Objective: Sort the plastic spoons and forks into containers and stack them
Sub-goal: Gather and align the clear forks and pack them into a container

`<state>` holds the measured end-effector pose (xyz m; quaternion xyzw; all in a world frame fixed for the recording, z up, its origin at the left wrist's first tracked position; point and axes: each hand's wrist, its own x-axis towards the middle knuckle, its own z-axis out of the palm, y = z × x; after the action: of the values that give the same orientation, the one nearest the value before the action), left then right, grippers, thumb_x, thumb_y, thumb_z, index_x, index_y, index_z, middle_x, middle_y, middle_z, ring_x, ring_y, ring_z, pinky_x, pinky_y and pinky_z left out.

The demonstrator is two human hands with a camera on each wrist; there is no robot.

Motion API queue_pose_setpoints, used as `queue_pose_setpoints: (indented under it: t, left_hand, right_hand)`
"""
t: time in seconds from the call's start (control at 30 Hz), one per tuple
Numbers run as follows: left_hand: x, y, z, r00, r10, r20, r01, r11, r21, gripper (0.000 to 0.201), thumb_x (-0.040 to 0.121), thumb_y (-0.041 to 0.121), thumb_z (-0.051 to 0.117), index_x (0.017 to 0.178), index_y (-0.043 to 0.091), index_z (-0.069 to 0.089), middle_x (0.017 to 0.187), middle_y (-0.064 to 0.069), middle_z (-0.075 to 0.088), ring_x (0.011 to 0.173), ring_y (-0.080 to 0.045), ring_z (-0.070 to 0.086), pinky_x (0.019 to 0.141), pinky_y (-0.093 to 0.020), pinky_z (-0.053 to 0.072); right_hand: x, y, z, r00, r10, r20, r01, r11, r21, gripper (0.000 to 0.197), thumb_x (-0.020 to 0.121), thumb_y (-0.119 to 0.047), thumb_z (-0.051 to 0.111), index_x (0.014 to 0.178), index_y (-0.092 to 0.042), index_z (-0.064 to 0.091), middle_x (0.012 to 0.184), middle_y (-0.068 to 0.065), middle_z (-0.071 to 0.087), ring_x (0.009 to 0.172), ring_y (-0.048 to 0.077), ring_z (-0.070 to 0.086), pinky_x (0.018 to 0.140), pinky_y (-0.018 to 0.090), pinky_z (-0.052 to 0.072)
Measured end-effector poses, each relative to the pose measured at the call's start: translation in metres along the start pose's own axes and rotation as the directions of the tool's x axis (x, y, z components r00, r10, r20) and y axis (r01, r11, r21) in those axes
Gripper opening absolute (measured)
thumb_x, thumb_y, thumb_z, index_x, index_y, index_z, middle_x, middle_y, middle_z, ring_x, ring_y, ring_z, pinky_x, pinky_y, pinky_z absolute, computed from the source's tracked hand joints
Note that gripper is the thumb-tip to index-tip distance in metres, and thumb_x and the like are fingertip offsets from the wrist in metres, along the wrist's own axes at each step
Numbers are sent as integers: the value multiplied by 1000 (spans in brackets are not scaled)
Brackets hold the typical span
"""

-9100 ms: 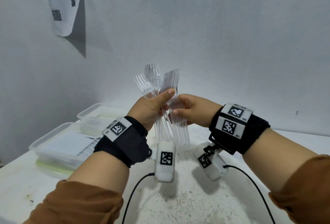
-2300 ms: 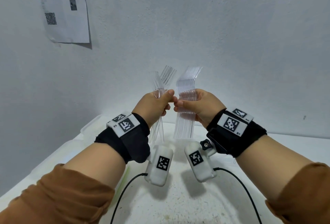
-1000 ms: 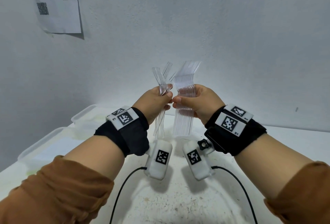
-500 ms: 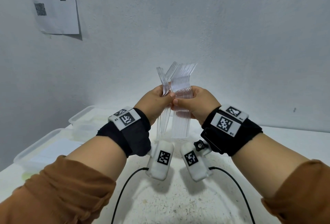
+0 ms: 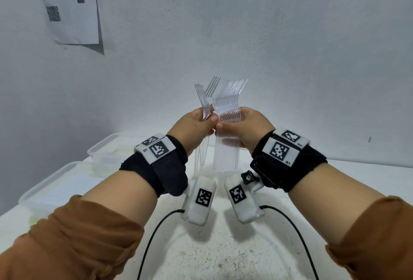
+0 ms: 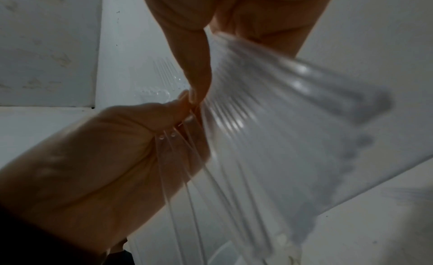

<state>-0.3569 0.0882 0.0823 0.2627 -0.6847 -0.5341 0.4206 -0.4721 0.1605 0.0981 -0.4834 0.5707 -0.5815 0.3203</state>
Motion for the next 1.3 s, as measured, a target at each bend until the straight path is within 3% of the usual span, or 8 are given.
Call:
queue_pose_setpoints:
  t: [0.1, 0.37, 0.63, 0.93, 1.03, 1.13, 1.2, 1.3]
  left_hand:
    - [-1, 0, -2, 999, -12, -32, 11, 1000, -22, 22, 95, 9, 50, 113, 0, 59, 85, 1, 61, 74, -6, 58, 75, -18, 47]
    - [-2, 6, -6, 996, -66, -66, 62, 996, -70, 22, 97, 11, 47, 118, 11, 55, 87, 3, 51, 70, -6, 51, 82, -22, 52]
    - [-4, 14, -5, 999, -36, 18, 34, 994, 99, 24, 98, 13, 46, 76, 13, 56, 75, -2, 53, 69, -10, 51, 79, -25, 48]
    - [-8, 12, -5, 999, 28, -33, -17, 958, 287, 17, 95, 25, 51, 80, 23, 59, 78, 1, 56, 76, -19, 47, 77, -35, 39]
    - [-11, 14, -3, 998, 29, -52, -13, 961, 277, 16, 96, 25, 49, 100, 19, 63, 81, 0, 56, 77, -19, 47, 75, -33, 39]
    - [-12, 15, -4, 998, 31, -58, -14, 962, 273, 30, 97, 25, 48, 124, 18, 57, 90, -2, 59, 76, -15, 49, 74, -29, 38]
    - [-13, 15, -6, 998, 36, -45, -21, 955, 297, 31, 97, 25, 46, 125, 17, 57, 100, -6, 62, 76, -14, 49, 74, -29, 38]
    - [-16, 15, -6, 997, 41, -58, -23, 956, 293, 28, 98, 24, 45, 123, 22, 56, 92, -4, 61, 80, -17, 50, 76, -30, 40]
  right_hand:
    - [0, 2, 0, 1000, 5, -12, -5, 1000, -8, 18, 78, -4, 73, 81, -17, 60, 84, 0, 66, 83, 16, 67, 72, 28, 56]
    - [-3, -3, -2, 999, -26, -18, 26, 999, 20, 19, 80, -3, 71, 84, -16, 57, 89, 5, 67, 70, 10, 66, 67, 25, 56]
    - [-5, -10, 4, 998, -65, 26, 66, 998, -23, 23, 80, 1, 68, 78, -18, 56, 80, -4, 63, 71, 9, 62, 62, 20, 53]
    - [-8, -13, 3, 998, -58, 9, 58, 998, -10, 20, 81, 1, 68, 95, -9, 57, 83, 0, 63, 69, 8, 62, 55, 16, 53]
    - [-8, -13, 2, 999, -54, -4, 54, 998, -15, 21, 80, 0, 69, 95, -9, 57, 83, 0, 62, 70, 9, 62, 54, 16, 53]
    - [-9, -14, 0, 999, -47, -14, 47, 999, 20, 20, 79, -3, 71, 87, -12, 55, 81, -1, 62, 69, 9, 63, 58, 19, 55]
    - [-10, -14, 0, 999, -46, 2, 45, 999, 26, 20, 79, -6, 73, 87, -13, 56, 81, -1, 62, 69, 9, 63, 61, 20, 55]
    - [-9, -13, 3, 998, -61, -8, 61, 998, -13, 23, 77, -7, 75, 92, -11, 58, 87, 3, 65, 80, 17, 67, 71, 30, 57]
